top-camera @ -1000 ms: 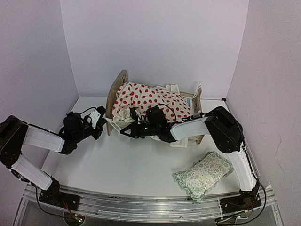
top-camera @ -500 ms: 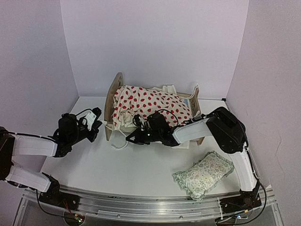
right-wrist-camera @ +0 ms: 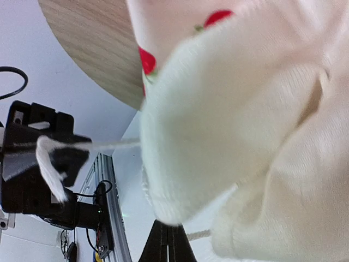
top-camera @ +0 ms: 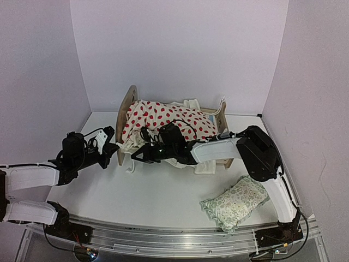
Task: Set up the pet bed
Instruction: Cross the left ropes of the mattress at the bed frame base.
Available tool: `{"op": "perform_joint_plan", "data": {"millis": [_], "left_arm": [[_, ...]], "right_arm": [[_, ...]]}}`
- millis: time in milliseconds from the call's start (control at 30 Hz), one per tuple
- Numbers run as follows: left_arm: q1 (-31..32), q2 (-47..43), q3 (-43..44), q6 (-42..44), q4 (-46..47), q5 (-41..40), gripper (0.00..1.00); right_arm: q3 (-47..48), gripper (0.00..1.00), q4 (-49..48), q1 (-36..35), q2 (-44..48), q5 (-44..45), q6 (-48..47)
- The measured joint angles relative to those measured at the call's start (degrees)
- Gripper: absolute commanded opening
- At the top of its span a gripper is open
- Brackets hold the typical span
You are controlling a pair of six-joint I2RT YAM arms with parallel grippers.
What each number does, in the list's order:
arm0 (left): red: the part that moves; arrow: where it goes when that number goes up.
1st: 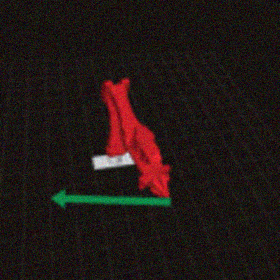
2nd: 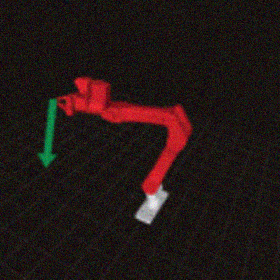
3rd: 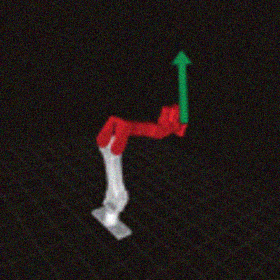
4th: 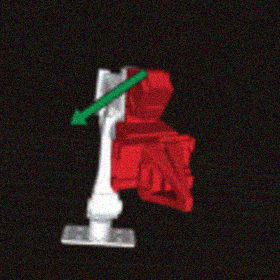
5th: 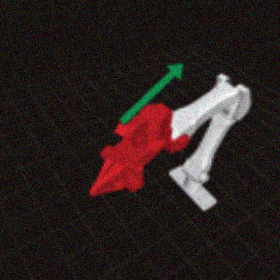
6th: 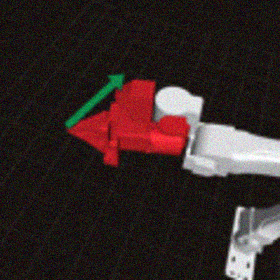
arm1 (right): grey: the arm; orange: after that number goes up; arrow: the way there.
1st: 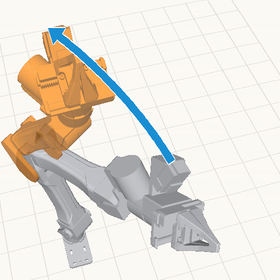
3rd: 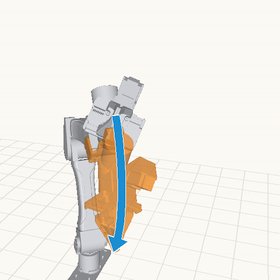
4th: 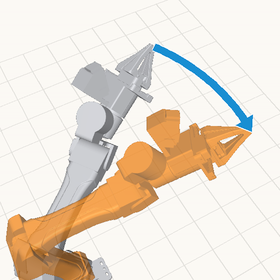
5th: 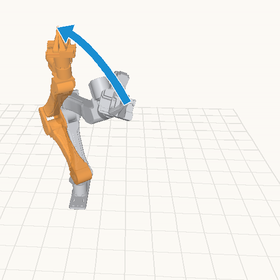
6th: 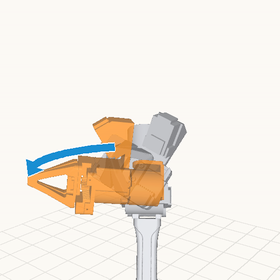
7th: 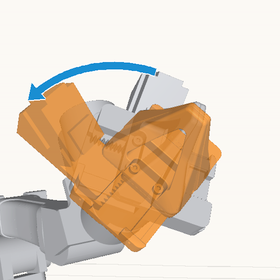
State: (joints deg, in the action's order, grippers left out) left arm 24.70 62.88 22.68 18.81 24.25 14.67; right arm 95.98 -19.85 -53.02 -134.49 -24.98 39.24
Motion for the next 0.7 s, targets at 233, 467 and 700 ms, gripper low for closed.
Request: {"op": "perform_joint_plan", "data": {"millis": [233,467,700], "left_arm": [[1.93,2.14,1.04,-4.96,-0.26,5.42,0.00],[3.75,4.65,4.81,-9.25,-4.63,6.62,0.00],[5.05,-2.66,3.66,-12.62,-12.02,3.47,0.04]], "right_arm": [[3.70,0.02,-0.72,-0.15,-2.26,-1.54,0.48],[3.77,0.02,-1.10,-0.15,-2.43,-1.83,0.43],[1.27,0.02,-3.74,-0.20,-1.81,-0.33,-1.14]]}}
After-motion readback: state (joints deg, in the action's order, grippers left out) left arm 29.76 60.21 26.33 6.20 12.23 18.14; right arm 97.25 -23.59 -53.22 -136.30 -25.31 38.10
